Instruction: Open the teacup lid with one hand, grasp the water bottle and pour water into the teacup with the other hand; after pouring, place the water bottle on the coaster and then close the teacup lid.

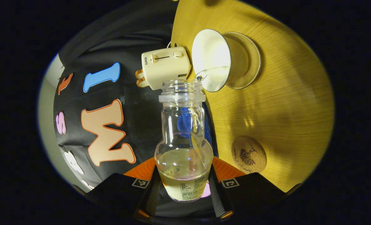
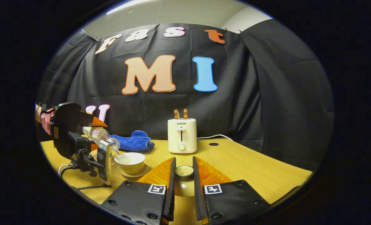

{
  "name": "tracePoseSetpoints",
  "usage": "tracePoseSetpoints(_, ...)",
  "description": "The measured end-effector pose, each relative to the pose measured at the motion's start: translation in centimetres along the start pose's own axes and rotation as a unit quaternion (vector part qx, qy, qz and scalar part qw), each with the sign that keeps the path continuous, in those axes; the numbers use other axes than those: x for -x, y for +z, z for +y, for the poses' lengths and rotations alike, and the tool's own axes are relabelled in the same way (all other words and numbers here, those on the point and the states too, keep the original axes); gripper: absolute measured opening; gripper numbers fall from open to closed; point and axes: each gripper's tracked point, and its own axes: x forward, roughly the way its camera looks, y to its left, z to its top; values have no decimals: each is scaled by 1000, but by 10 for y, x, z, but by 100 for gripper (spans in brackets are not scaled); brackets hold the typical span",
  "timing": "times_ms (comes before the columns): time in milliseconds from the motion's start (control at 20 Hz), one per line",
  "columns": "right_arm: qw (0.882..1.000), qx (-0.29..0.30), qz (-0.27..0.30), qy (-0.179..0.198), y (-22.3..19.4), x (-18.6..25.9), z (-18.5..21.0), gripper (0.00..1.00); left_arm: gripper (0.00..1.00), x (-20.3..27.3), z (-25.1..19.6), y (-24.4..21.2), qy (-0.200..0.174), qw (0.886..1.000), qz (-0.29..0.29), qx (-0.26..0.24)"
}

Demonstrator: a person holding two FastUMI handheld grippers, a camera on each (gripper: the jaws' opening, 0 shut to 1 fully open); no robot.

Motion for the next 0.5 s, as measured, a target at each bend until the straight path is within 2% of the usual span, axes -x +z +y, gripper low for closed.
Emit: tracePoseSetpoints(500,1000,0,0,-1,0,0,0,29,67,4,10,3,0,997,0,-83)
